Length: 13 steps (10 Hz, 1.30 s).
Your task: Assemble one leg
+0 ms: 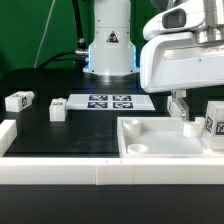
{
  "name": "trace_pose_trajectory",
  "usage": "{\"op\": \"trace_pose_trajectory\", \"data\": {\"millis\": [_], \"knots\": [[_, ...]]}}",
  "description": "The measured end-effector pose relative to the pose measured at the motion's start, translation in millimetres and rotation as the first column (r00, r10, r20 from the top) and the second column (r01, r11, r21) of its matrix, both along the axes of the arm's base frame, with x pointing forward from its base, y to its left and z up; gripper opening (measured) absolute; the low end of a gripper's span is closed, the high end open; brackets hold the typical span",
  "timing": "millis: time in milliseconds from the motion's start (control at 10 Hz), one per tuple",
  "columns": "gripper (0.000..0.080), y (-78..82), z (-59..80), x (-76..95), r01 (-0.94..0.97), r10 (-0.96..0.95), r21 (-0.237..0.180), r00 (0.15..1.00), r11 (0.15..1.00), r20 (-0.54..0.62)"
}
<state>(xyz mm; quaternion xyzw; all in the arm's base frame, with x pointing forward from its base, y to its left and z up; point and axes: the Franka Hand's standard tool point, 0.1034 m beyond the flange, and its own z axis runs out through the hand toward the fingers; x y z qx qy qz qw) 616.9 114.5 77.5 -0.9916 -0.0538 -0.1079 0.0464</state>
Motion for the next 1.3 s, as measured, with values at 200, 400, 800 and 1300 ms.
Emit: {"op": "trace_pose_trajectory", "data": {"millis": [200, 400, 800, 1300], "knots": [[0.0649, 0.8, 0.9, -4.1, -0.016, 0.016, -0.001, 0.984, 1.000, -0.178], [0.0649, 8.3, 1.6, -1.6, -0.004, 0.005, 0.003, 0.977, 1.000, -0.212], [0.0435, 9.2, 1.5, -0.8, -0.003, 0.004, 0.003, 0.979, 1.000, -0.205], [0.0300, 3.5, -0.7, -0.6, 0.189, -0.183, 0.007, 0.959, 0.982, -0.218]]}}
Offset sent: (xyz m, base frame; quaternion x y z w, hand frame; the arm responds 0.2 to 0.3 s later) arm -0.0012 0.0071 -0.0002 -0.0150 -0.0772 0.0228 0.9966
